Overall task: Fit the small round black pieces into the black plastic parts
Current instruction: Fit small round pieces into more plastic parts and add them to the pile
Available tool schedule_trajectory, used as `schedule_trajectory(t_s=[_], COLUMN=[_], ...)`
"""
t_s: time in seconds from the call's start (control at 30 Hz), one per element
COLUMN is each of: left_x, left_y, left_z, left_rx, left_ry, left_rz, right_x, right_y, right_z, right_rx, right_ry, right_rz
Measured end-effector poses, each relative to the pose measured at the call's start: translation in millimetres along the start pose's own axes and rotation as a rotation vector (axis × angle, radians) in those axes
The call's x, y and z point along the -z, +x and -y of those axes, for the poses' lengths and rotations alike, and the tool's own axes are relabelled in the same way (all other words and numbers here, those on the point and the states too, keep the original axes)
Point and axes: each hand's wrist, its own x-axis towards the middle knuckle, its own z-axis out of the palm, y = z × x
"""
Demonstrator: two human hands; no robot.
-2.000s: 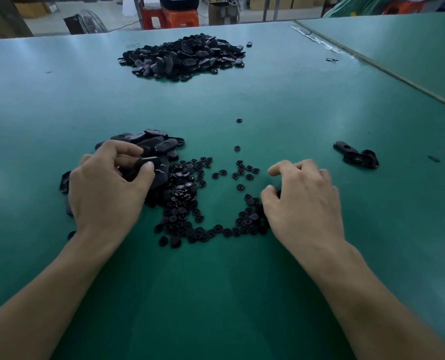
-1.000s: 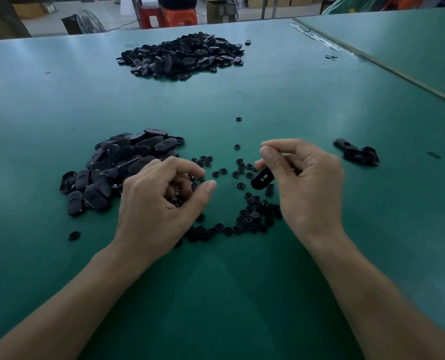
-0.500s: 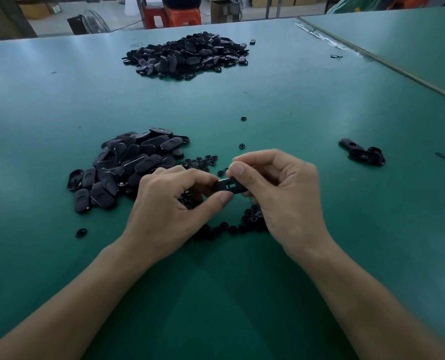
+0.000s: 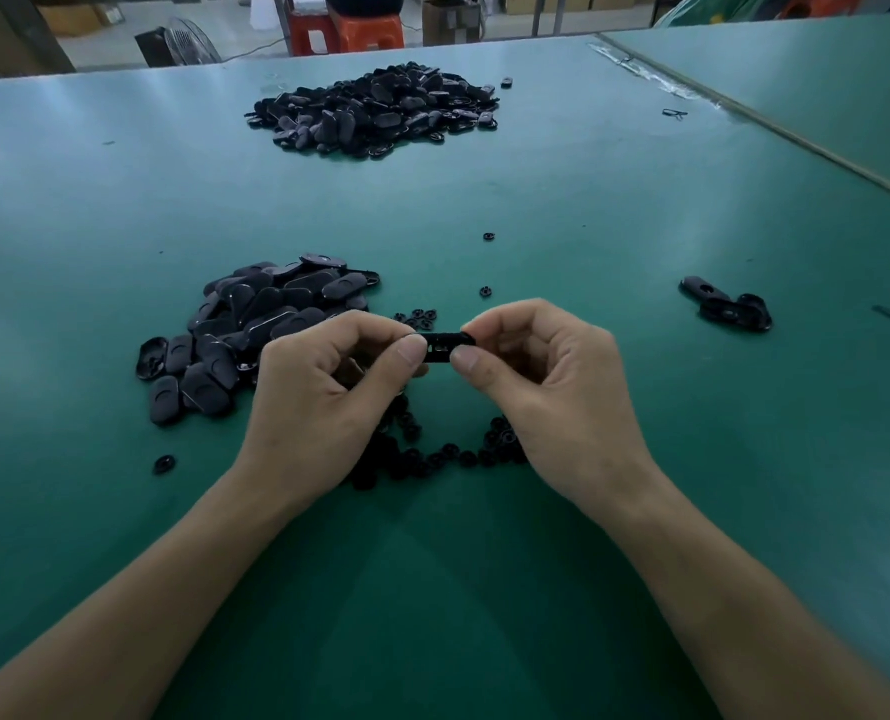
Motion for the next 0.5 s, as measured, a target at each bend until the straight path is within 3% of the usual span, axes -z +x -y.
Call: schedule_trajectory(t_s=[0.37, 0.5], left_x=[0.1, 1.9], left_y=[1.3, 3.7], left_z=[0.7, 6.5], left_rx=[0.004, 0.003], left_ry=[-0.028, 0.014], left_rz=[-0.010, -0.062], right_x=[0.2, 1.1], right_y=[-0.9, -3.0], right_z=[0.4, -1.3], right_rx=[-0.011, 0.080], right_ry=[-0.110, -0.375], right_rz=[-0.025, -0.090])
